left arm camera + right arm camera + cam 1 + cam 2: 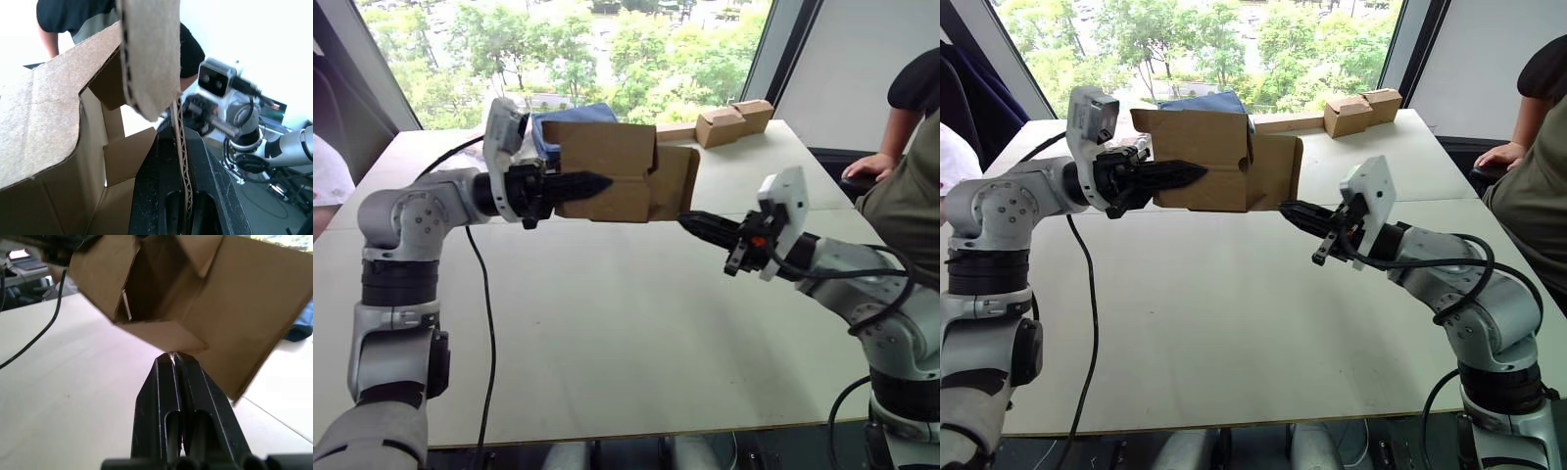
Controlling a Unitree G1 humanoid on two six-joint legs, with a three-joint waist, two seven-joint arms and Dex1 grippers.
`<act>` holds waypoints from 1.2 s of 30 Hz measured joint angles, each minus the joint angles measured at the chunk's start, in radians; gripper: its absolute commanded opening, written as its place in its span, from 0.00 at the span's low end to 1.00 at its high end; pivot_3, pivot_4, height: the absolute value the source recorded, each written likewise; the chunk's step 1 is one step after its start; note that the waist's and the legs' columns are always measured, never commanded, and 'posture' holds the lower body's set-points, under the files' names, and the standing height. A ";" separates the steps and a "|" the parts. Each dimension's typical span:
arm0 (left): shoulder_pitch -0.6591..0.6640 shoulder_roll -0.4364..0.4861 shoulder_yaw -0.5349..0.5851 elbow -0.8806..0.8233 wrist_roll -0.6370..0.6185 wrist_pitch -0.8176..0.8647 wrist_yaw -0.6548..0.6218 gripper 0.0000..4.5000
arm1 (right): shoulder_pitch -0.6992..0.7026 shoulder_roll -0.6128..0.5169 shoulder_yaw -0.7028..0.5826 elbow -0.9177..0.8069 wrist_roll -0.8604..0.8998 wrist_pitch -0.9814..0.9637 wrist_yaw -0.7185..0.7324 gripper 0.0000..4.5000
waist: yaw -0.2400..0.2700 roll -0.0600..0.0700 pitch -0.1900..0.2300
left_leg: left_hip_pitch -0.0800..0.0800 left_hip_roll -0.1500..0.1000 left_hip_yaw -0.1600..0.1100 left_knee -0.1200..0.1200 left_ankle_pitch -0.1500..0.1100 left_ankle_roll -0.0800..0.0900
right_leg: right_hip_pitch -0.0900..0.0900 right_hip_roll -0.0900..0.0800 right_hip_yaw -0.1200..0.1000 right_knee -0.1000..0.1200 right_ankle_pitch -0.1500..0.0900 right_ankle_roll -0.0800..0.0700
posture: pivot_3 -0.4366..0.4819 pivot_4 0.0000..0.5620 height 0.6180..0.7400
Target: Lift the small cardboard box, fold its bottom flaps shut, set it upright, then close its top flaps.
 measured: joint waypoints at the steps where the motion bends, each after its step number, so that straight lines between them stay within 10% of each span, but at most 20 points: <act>1: -0.001 0.000 0.000 0.000 -0.001 0.000 0.000 0.00 | -0.007 0.006 0.006 0.000 -0.002 -0.001 -0.001 0.02 | 0.000 0.000 0.000 | 0.000 0.000 0.000 0.000 0.000 0.000 | 0.000 0.000 0.000 0.000 0.000 0.000 | 0.48 0.27 1.00; 36: 0.043 0.003 0.004 -0.064 -0.046 0.030 0.050 0.00 | -0.071 0.140 0.029 0.042 0.005 -0.029 0.034 0.02 | 0.000 0.000 0.000 | 0.000 0.000 0.000 0.001 0.000 0.000 | 0.000 0.000 0.000 0.001 0.000 0.000 | 0.48 0.27 1.00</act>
